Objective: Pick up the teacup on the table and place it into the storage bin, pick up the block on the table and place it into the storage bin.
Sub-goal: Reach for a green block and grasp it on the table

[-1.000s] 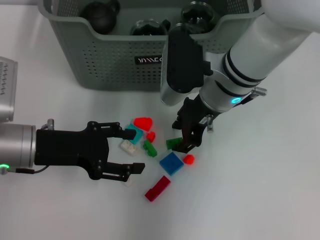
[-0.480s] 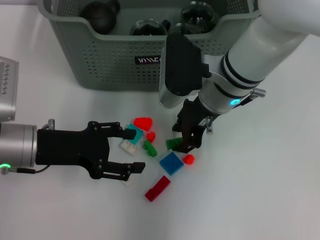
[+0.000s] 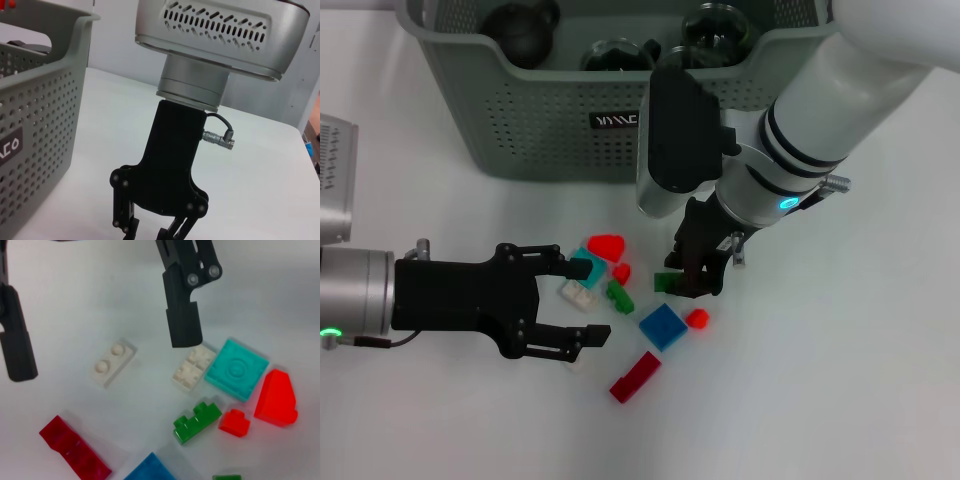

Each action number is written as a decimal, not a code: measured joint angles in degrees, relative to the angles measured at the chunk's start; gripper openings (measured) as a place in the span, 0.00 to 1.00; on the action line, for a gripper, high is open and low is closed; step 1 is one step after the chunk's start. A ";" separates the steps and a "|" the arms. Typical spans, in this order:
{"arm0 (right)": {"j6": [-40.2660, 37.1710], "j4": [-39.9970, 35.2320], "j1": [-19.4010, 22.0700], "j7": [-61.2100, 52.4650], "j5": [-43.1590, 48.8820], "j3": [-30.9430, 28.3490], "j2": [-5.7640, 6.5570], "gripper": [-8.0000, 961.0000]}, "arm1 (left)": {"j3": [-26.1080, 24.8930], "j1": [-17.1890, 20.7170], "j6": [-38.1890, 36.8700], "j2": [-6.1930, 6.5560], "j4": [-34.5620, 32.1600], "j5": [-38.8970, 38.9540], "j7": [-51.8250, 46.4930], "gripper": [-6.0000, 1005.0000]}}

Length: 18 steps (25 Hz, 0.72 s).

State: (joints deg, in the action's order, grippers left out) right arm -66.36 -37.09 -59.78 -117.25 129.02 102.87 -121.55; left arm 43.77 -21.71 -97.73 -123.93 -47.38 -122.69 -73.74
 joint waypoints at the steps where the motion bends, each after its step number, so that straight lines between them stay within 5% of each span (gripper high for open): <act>1: 0.00 0.00 -0.03 -0.02 0.00 0.09 0.00 0.38 | 0.00 0.00 0.00 0.02 0.01 0.00 0.00 0.82; 18: 0.30 -0.50 -0.08 -1.41 0.00 1.87 0.00 0.30 | -0.09 0.00 0.17 0.09 0.01 0.03 0.00 0.82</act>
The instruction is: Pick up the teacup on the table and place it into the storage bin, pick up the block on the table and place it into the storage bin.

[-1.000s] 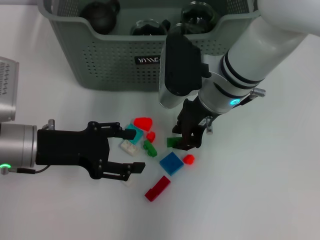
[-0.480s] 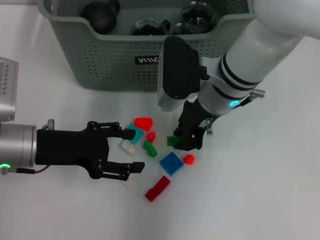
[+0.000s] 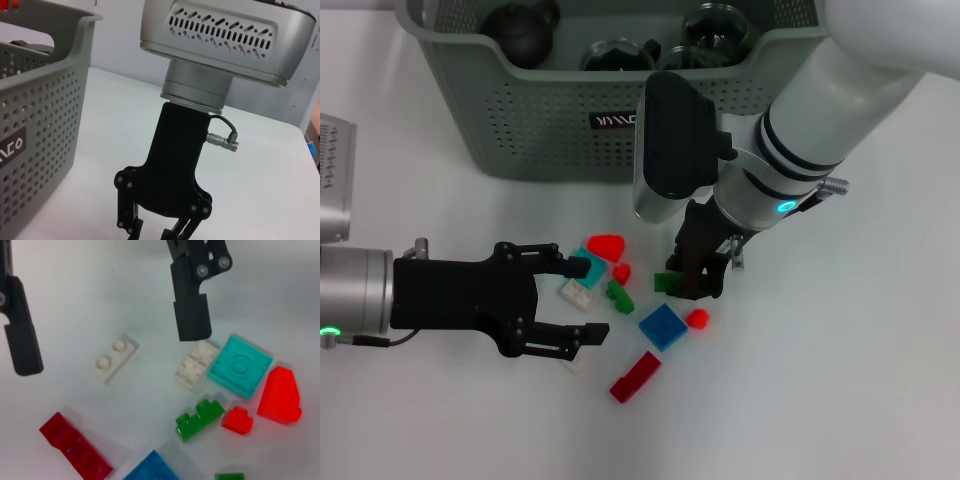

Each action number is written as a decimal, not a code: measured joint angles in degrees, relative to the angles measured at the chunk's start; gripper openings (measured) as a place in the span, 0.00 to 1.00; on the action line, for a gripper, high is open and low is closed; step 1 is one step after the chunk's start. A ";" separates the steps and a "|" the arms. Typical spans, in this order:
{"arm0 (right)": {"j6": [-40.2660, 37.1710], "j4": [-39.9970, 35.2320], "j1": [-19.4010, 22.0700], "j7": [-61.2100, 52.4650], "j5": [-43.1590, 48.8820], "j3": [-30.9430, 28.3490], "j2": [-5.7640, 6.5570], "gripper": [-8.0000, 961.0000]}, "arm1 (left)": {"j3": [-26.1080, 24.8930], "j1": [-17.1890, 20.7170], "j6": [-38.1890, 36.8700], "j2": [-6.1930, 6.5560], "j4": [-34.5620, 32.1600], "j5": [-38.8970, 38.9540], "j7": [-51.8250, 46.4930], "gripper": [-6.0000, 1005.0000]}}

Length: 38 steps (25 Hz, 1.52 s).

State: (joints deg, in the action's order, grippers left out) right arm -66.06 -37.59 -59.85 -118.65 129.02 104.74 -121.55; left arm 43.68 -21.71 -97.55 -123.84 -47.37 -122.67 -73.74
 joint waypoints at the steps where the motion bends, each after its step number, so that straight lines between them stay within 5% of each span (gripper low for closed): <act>1: 0.04 -0.01 0.00 0.00 0.00 0.02 0.00 0.30 | 0.00 0.00 0.00 0.00 0.00 0.01 0.00 0.82; 22: -3.57 -4.68 0.30 -1.27 0.47 -3.54 1.23 0.22 | -1.98 0.16 -0.29 0.13 -0.04 -0.41 -0.01 0.82; 28: -9.68 -9.97 0.53 -0.96 2.78 -12.33 1.36 0.22 | -3.90 1.18 -0.87 0.35 -0.19 -0.48 0.10 0.82; 38: -23.03 -22.39 -1.44 -1.76 -0.58 -38.15 2.18 0.22 | -4.31 1.16 -0.89 0.45 -0.21 -1.01 0.29 0.82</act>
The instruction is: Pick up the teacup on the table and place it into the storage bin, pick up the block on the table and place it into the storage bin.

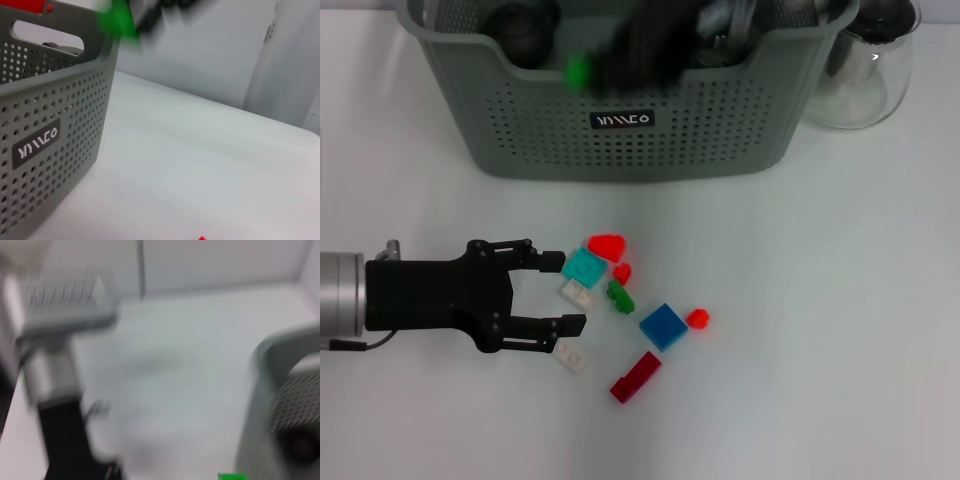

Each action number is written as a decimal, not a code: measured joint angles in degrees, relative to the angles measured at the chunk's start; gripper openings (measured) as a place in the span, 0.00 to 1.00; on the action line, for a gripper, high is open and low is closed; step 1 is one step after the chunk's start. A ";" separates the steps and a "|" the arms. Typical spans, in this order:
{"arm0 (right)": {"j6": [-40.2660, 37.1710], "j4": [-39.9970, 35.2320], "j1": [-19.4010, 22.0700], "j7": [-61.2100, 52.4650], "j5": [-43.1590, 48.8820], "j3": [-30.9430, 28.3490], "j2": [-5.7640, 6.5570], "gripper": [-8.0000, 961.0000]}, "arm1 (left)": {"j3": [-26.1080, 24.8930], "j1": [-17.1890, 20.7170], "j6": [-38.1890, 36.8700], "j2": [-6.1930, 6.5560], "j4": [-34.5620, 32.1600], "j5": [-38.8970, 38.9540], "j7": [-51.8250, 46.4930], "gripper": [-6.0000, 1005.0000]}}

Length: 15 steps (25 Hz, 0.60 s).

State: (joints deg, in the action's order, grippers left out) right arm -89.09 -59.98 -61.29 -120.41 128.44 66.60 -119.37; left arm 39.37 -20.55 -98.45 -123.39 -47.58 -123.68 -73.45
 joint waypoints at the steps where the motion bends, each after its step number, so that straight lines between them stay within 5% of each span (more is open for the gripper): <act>1: -0.33 -0.76 -0.48 -1.07 -0.22 -2.15 0.34 0.22 | 0.00 -0.11 0.00 0.00 0.03 -0.13 0.02 0.82; 8: 6.78 -2.14 -1.83 -10.80 4.94 -8.56 4.09 0.22 | 0.08 -0.39 0.02 -0.01 0.12 -0.34 0.05 0.82; 15: 21.14 6.02 -3.64 -15.36 20.97 -7.47 2.88 0.22 | 0.21 -0.63 0.04 -0.08 0.22 -0.05 0.07 0.82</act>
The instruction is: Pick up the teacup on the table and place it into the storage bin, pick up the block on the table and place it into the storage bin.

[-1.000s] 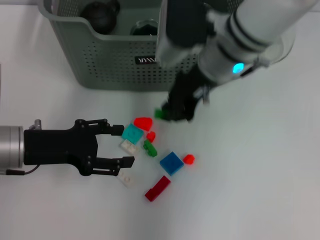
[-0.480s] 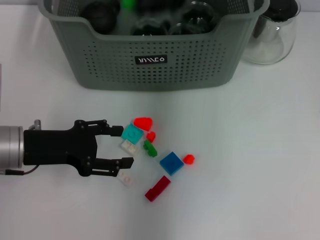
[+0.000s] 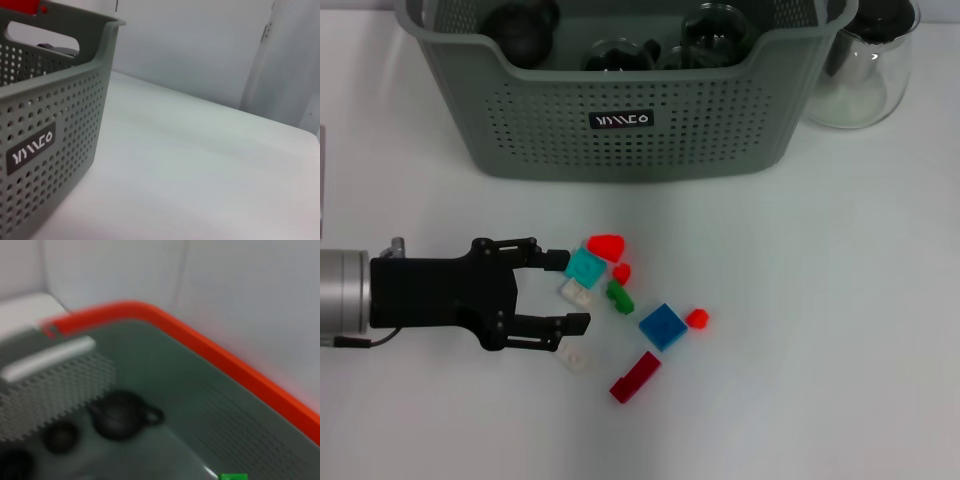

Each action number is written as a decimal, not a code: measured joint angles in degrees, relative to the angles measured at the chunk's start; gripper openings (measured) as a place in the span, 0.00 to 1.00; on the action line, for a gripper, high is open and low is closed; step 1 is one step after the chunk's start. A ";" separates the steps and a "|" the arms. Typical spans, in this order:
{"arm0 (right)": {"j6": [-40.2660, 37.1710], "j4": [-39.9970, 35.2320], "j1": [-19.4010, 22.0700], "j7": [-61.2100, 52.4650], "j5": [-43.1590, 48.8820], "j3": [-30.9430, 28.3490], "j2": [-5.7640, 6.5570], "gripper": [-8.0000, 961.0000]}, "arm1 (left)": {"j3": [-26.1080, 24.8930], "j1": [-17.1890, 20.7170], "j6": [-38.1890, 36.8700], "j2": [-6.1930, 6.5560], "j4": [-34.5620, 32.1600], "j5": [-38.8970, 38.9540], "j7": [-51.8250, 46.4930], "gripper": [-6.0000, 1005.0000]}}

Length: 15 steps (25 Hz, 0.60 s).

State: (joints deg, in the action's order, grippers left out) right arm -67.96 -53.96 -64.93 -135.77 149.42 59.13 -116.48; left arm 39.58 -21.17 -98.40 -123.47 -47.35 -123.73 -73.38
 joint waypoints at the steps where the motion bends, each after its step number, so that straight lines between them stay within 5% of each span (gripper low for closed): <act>1: 2.05 1.80 -0.57 -0.35 2.13 0.41 -0.41 0.22 | 0.02 -0.08 0.01 -0.02 0.02 0.02 0.00 0.82; 8: 15.78 12.22 -3.69 -4.20 15.64 4.77 -3.52 0.23 | 0.00 -1.15 0.34 -0.18 0.37 -0.10 -0.22 0.82; 15: 19.11 13.67 -3.62 -6.78 17.46 8.25 -3.76 0.24 | -0.19 -1.73 0.60 0.04 1.43 -0.25 -0.27 0.82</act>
State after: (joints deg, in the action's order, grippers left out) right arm -48.85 -40.29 -68.55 -142.55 166.88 67.38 -120.25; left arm 39.39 -22.90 -97.81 -123.43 -45.92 -123.98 -73.66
